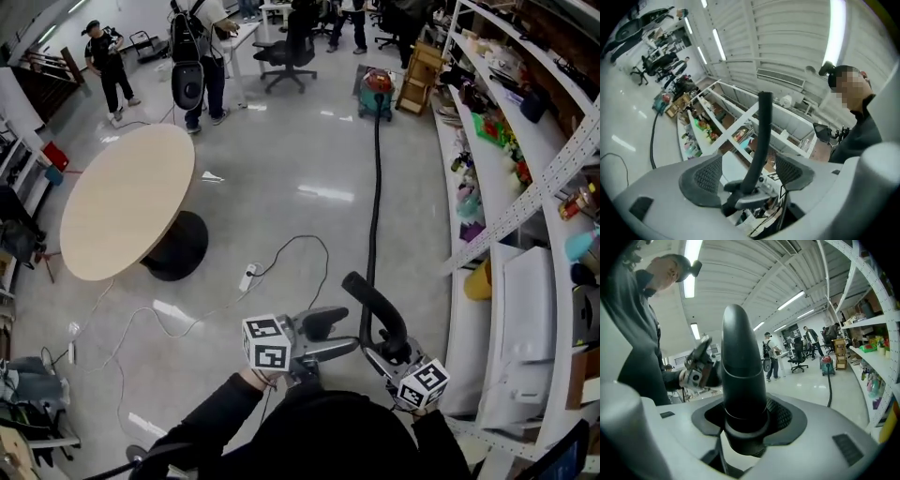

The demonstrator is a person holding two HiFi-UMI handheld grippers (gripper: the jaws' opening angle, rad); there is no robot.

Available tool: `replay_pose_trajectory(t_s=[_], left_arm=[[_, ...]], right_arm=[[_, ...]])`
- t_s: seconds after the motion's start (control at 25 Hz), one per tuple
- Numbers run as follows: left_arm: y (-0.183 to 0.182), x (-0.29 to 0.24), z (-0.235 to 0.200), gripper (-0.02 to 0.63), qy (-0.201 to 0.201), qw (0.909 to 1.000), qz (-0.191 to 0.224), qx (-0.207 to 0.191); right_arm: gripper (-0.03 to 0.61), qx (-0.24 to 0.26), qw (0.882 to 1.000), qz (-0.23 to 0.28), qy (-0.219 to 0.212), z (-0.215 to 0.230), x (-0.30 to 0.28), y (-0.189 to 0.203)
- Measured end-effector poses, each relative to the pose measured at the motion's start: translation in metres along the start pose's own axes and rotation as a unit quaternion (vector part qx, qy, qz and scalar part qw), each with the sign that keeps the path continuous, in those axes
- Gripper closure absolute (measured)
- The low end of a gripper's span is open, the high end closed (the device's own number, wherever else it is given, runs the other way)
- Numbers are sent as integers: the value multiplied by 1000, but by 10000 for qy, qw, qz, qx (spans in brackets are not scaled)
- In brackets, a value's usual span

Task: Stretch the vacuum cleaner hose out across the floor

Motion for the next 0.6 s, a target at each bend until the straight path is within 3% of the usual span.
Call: replay_pose_trajectory(t_s=[0.12,0.24,0.28,0.32,0.4,0.52,0.6], left_arm=[[2,-62,32,247,-407,9976,25,-551],[18,-99,42,250,-1018,9936,343,-354],[24,-105,47,304,-1071,9931,443,-193],[30,-110,54,448,-1071,9932,459,-58],[51,-125,71,474,-1056,9943,149,-68],[95,-147,98,476,-1132,9916,-413,-467],[117,-155,105,479,-1331,9860,-601,-810]], right_arm=[[356,250,9994,-249,-60,6,19,18],[356,401,9985,-340,-139,10,44,42],[356,442,9983,-370,-130,11,51,50],[356,481,9980,-407,-112,13,57,57],[356,523,9972,-536,-55,18,71,74],[353,376,9962,-786,44,28,95,99],[310,391,9933,-1084,84,33,108,117]])
Point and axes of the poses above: the fingertips, and each gripper's own axes: x backward along the fingers, z to its right, y out of its underside, the point moved 9 cm from there along x, backward along the fingers, and after that the axes turned 1 degree about z, right-handed, at the moved point
